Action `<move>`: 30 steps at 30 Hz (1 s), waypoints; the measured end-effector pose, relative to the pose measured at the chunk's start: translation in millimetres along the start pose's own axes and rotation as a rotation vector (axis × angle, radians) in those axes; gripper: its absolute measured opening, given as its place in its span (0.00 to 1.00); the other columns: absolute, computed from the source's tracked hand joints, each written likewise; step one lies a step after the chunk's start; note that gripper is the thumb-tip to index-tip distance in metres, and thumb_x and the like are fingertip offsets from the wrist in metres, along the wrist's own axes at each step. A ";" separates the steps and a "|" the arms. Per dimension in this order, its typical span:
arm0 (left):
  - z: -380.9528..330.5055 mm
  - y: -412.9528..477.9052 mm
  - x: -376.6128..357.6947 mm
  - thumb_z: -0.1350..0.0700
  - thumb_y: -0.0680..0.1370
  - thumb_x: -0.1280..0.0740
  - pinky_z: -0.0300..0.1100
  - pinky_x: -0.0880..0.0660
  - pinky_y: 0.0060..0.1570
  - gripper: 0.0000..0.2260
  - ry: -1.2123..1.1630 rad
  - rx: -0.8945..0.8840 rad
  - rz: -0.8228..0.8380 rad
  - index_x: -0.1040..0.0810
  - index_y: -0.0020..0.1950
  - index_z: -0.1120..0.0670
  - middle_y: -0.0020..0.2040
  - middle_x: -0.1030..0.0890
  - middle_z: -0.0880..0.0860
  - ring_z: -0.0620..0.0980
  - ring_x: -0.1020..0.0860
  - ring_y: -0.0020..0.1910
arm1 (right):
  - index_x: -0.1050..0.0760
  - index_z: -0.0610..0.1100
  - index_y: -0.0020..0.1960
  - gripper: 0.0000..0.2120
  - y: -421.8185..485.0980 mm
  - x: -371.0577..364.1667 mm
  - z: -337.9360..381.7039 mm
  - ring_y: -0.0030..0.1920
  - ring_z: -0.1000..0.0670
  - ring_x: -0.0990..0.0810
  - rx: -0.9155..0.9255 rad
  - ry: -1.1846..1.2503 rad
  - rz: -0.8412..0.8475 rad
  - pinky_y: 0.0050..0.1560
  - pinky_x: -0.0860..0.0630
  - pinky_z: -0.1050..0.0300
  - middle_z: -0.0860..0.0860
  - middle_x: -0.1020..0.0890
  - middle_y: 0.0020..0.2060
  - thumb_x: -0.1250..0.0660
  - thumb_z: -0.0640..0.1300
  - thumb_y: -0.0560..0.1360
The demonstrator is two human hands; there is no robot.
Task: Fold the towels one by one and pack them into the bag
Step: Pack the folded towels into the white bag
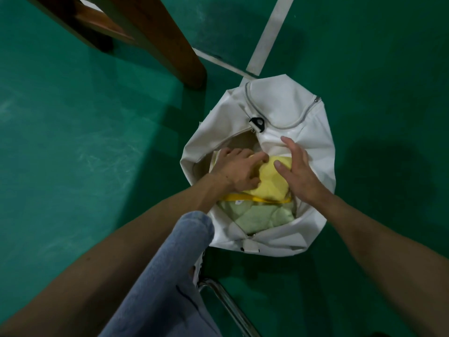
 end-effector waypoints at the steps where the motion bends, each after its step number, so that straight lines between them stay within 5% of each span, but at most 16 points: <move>1: 1.6 -1.1 -2.7 0.42 0.72 0.35 0.56 0.41 0.64 0.27 -0.001 0.001 0.003 0.38 0.70 0.40 0.70 0.31 0.49 0.56 0.34 0.69 | 0.49 0.63 0.74 0.34 6.1 -2.1 0.7 0.70 0.60 0.45 -0.011 0.034 0.016 0.70 0.44 0.56 0.57 0.42 0.72 0.45 0.69 0.71; 5: 0.2 -2.5 -3.8 0.43 0.75 0.36 0.55 0.43 0.68 0.25 0.023 -0.001 -0.011 0.37 0.71 0.41 0.72 0.33 0.49 0.54 0.37 0.72 | 0.49 0.68 0.72 0.34 19.4 -4.1 3.9 0.70 0.53 0.40 -0.004 0.026 0.000 0.72 0.39 0.49 0.56 0.39 0.73 0.42 0.71 0.69; 9: -4.3 -3.4 -7.1 0.45 0.76 0.36 0.52 0.44 0.69 0.23 0.076 -0.034 -0.044 0.35 0.71 0.42 0.74 0.38 0.46 0.54 0.41 0.73 | 0.42 0.59 0.71 0.32 1.6 18.1 9.9 0.67 0.51 0.32 0.099 0.155 -0.278 0.64 0.28 0.42 0.66 0.35 0.65 0.32 0.55 0.70; 13: -4.6 2.5 -6.0 0.48 0.75 0.33 0.49 0.30 0.60 0.23 -0.084 -0.018 0.061 0.33 0.69 0.45 0.69 0.33 0.50 0.57 0.29 0.64 | 0.42 0.68 0.66 0.34 -20.0 44.3 22.6 0.67 0.50 0.32 0.190 0.131 -0.422 0.66 0.28 0.50 0.68 0.36 0.63 0.32 0.49 0.66; 15: -4.5 6.3 -2.7 0.50 0.74 0.31 0.48 0.27 0.53 0.24 -0.122 -0.023 0.115 0.33 0.68 0.47 0.62 0.29 0.54 0.58 0.26 0.57 | 0.41 0.61 0.67 0.33 -24.2 52.2 24.7 0.68 0.48 0.33 0.246 0.130 -0.429 0.65 0.27 0.42 0.69 0.37 0.64 0.32 0.47 0.67; 17: -1.9 8.7 2.3 0.50 0.74 0.30 0.47 0.27 0.49 0.24 -0.119 -0.007 0.154 0.34 0.67 0.46 0.58 0.28 0.55 0.59 0.25 0.54 | 0.37 0.54 0.67 0.30 -23.8 54.3 26.0 0.67 0.42 0.32 0.338 0.044 -0.425 0.63 0.27 0.36 0.58 0.34 0.65 0.31 0.45 0.67; 21: -0.1 8.0 9.2 0.49 0.72 0.28 0.47 0.28 0.46 0.29 -0.098 0.002 0.131 0.38 0.69 0.44 0.65 0.33 0.56 0.60 0.25 0.55 | 0.34 0.46 0.62 0.27 -24.1 44.0 30.2 0.63 0.49 0.31 0.370 -0.211 -0.389 0.65 0.29 0.57 0.38 0.29 0.60 0.29 0.41 0.65; 25: 2.5 5.9 8.2 0.50 0.68 0.24 0.55 0.24 0.51 0.39 -0.195 0.033 0.052 0.45 0.72 0.44 0.71 0.37 0.55 0.63 0.25 0.59 | 0.32 0.50 0.59 0.23 -26.8 35.8 30.7 0.53 0.43 0.22 0.398 -0.372 -0.266 0.53 0.23 0.46 0.43 0.23 0.55 0.30 0.42 0.66; 30: -0.8 15.5 24.3 0.54 0.65 0.21 0.54 0.25 0.57 0.47 -0.250 -0.006 0.028 0.47 0.75 0.47 0.74 0.43 0.55 0.60 0.28 0.63 | 0.32 0.47 0.61 0.23 -21.2 38.9 30.2 0.53 0.47 0.23 0.429 -0.381 -0.225 0.56 0.30 0.60 0.44 0.21 0.53 0.30 0.40 0.68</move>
Point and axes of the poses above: each hand's wrist, its own y-axis towards the middle knuckle, its own x-axis out of the back of the hand, z = x × y, the point moved 3 cm from there along y, towards the middle knuckle
